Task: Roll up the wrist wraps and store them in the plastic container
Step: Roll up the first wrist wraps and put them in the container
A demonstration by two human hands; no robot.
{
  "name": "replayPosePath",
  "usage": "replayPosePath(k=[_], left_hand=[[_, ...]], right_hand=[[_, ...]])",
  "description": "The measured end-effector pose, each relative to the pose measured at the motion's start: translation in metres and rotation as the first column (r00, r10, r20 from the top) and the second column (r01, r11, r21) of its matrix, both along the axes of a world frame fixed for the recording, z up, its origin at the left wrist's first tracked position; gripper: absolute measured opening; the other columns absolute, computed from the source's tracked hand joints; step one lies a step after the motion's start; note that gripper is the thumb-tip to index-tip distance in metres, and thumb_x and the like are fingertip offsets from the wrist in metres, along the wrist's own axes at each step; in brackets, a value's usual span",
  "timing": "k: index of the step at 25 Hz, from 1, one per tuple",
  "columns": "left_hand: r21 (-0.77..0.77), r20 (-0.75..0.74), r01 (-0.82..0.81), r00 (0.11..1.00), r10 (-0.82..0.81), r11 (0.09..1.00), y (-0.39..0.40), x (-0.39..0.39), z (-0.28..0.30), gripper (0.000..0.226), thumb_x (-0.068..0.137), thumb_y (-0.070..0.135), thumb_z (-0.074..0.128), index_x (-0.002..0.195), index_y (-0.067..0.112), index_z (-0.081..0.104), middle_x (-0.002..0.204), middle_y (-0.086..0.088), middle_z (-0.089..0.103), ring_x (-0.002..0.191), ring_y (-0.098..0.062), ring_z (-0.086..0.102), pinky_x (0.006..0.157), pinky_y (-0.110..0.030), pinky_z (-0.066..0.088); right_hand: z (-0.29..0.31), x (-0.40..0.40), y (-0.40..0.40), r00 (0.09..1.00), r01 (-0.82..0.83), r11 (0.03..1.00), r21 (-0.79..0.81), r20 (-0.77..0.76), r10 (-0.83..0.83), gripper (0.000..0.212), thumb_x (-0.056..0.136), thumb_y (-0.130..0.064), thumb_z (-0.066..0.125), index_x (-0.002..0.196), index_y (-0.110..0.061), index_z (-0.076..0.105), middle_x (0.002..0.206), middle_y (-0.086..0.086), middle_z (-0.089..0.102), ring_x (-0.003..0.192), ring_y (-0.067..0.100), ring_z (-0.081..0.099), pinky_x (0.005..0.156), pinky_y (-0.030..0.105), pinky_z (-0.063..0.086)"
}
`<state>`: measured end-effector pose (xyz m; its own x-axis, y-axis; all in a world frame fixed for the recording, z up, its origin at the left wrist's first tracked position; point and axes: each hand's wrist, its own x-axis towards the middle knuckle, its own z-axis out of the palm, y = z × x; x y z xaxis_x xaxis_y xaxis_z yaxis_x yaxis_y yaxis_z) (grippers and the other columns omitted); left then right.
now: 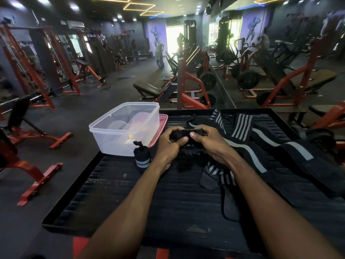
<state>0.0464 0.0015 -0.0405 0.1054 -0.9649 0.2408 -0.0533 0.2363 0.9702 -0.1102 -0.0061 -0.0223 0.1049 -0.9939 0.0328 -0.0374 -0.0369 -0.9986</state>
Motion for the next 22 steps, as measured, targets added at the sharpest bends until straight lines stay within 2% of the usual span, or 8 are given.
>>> replayPosePath(k=[1, 5, 8, 11, 14, 16, 19, 22], left_hand=[[0.011, -0.009, 0.014, 1.000, -0.013, 1.000, -0.001, -0.001, -0.002, 0.032, 0.079, -0.002, 0.077, 0.105, 0.014, 0.068, 0.097, 0.005, 0.070, 0.087, -0.003, 0.066, 0.078, -0.020, 0.055], [0.159, -0.200, 0.112, 0.977, -0.079, 0.981, 0.000, -0.003, -0.004, 0.023, 0.085, 0.021, 0.078, 0.104, 0.011, 0.070, 0.098, -0.010, 0.074, 0.091, -0.028, 0.070, 0.069, -0.038, 0.059], [0.082, -0.135, 0.030, 0.991, -0.019, 0.996, 0.000, -0.001, -0.003, 0.016, 0.085, 0.012, 0.077, 0.098, 0.019, 0.072, 0.099, -0.008, 0.073, 0.091, -0.022, 0.069, 0.078, -0.040, 0.057], [-0.006, -0.095, 0.024, 0.995, -0.025, 1.000, 0.000, 0.002, -0.002, 0.032, 0.080, -0.001, 0.076, 0.100, 0.024, 0.072, 0.104, -0.003, 0.073, 0.097, -0.015, 0.068, 0.086, -0.030, 0.058], [-0.036, -0.057, 0.040, 0.997, -0.042, 0.999, 0.003, -0.001, 0.000, 0.038, 0.077, -0.007, 0.076, 0.102, 0.021, 0.071, 0.104, 0.002, 0.072, 0.096, -0.006, 0.067, 0.084, -0.021, 0.055], [0.009, -0.141, 0.080, 0.987, -0.078, 0.997, 0.000, -0.003, -0.002, 0.032, 0.077, 0.002, 0.078, 0.104, 0.018, 0.071, 0.107, -0.004, 0.072, 0.099, -0.015, 0.068, 0.086, -0.031, 0.057], [0.140, -0.223, 0.139, 0.969, -0.106, 0.980, 0.002, -0.005, -0.003, 0.025, 0.080, 0.029, 0.078, 0.100, 0.015, 0.072, 0.097, -0.008, 0.074, 0.087, -0.025, 0.069, 0.076, -0.043, 0.053], [0.092, -0.113, 0.084, 0.991, -0.074, 0.992, 0.004, -0.005, -0.004, 0.012, 0.087, 0.022, 0.076, 0.098, 0.020, 0.073, 0.096, -0.004, 0.076, 0.085, -0.019, 0.070, 0.077, -0.044, 0.055]], right_hand=[[0.001, -0.001, 0.001, 1.000, 0.023, 0.999, -0.028, -0.019, -0.023, 0.014, 0.089, -0.012, 0.073, 0.102, -0.013, 0.069, 0.099, 0.011, 0.071, 0.095, 0.030, 0.070, 0.083, 0.048, 0.061], [0.003, -0.005, 0.003, 0.995, 0.024, 0.985, -0.171, -0.089, -0.040, 0.027, 0.080, 0.008, 0.073, 0.102, -0.007, 0.069, 0.104, 0.015, 0.071, 0.098, 0.025, 0.068, 0.092, 0.047, 0.058], [0.007, -0.003, 0.005, 0.999, -0.007, 0.993, -0.117, 0.041, 0.011, 0.032, 0.077, 0.014, 0.072, 0.102, -0.005, 0.070, 0.102, 0.015, 0.070, 0.096, 0.024, 0.067, 0.088, 0.043, 0.059], [0.013, 0.001, 0.009, 0.968, -0.067, 0.996, 0.057, 0.247, 0.051, 0.012, 0.089, -0.005, 0.071, 0.101, -0.006, 0.070, 0.095, 0.012, 0.070, 0.090, 0.025, 0.069, 0.081, 0.041, 0.059], [0.007, 0.000, 0.004, 0.983, -0.019, 0.998, 0.067, 0.184, 0.007, 0.003, 0.093, -0.010, 0.068, 0.091, -0.009, 0.070, 0.093, 0.012, 0.069, 0.092, 0.030, 0.068, 0.084, 0.050, 0.060], [0.006, -0.001, 0.003, 0.988, 0.017, 1.000, 0.017, 0.155, -0.019, 0.006, 0.090, -0.003, 0.070, 0.092, -0.009, 0.071, 0.103, 0.016, 0.069, 0.096, 0.031, 0.068, 0.088, 0.053, 0.059], [0.004, -0.003, 0.004, 0.995, 0.008, 0.998, -0.057, 0.098, -0.002, 0.023, 0.085, 0.009, 0.070, 0.103, -0.004, 0.068, 0.108, 0.018, 0.067, 0.093, 0.027, 0.066, 0.083, 0.044, 0.061], [0.008, -0.001, 0.008, 0.995, -0.004, 0.998, -0.059, 0.095, 0.010, 0.031, 0.083, 0.013, 0.069, 0.107, -0.004, 0.065, 0.099, 0.010, 0.065, 0.083, 0.019, 0.065, 0.064, 0.028, 0.056]])
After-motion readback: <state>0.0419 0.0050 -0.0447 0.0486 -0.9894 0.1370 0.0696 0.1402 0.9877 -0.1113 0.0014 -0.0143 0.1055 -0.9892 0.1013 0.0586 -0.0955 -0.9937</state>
